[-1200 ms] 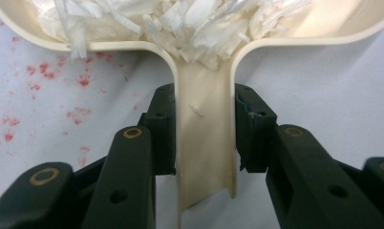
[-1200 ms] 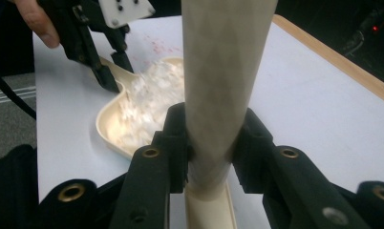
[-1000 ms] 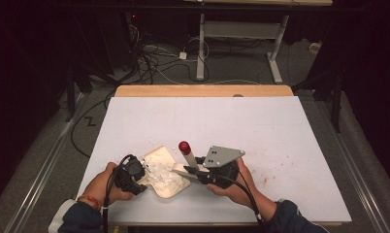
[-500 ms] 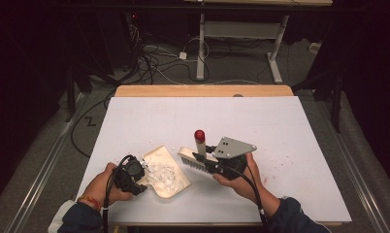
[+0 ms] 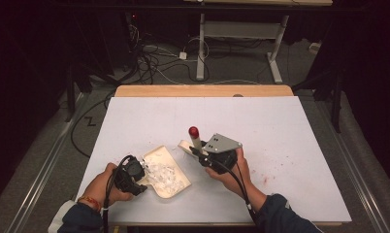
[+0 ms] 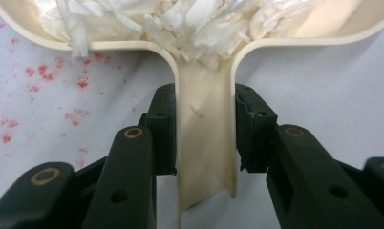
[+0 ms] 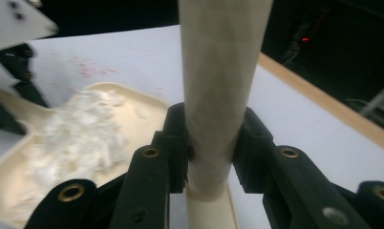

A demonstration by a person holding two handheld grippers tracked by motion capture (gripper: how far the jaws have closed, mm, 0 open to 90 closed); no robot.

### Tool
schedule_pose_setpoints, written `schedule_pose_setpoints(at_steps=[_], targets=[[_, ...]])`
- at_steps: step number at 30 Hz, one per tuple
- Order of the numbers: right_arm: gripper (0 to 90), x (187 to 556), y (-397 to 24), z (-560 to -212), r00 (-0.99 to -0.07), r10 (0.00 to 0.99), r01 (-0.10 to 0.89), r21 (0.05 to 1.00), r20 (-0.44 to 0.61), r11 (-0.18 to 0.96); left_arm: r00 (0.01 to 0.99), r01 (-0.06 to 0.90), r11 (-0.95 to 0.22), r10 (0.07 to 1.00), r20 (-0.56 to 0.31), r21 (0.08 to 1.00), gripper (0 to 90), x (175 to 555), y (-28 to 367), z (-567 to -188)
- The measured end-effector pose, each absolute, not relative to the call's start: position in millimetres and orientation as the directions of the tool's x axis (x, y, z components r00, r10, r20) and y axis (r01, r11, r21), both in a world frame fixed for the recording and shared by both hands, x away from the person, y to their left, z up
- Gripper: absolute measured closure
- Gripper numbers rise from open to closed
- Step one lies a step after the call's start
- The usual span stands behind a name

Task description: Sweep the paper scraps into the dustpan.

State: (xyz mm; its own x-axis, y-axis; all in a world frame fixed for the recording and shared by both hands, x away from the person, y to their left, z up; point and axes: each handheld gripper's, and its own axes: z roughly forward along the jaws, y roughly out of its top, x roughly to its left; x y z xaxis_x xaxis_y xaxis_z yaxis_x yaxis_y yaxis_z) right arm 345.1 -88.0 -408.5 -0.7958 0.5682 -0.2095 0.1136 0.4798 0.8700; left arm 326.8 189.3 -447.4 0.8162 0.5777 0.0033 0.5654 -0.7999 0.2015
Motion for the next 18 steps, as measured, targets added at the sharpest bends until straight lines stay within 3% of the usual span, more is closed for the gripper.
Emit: schedule_pose_setpoints(at_steps=[9, 18], targets=[[70.9, 310.1, -66.3, -395.8, -0.886, 0.429, 0.056, 0.877, -0.177, 0.478, 0.816, 0.566, -0.8, 0.578, 0.005, 0.199, 62.7, 326.8, 188.9, -447.3], [70.9, 322.0, -81.6, -373.9, -0.843, 0.5, 0.047, 0.897, -0.201, 0.44, 0.807, 0.58, -0.79, 0.59, -0.013, 0.2, 62.7, 327.6, 189.4, -446.7]])
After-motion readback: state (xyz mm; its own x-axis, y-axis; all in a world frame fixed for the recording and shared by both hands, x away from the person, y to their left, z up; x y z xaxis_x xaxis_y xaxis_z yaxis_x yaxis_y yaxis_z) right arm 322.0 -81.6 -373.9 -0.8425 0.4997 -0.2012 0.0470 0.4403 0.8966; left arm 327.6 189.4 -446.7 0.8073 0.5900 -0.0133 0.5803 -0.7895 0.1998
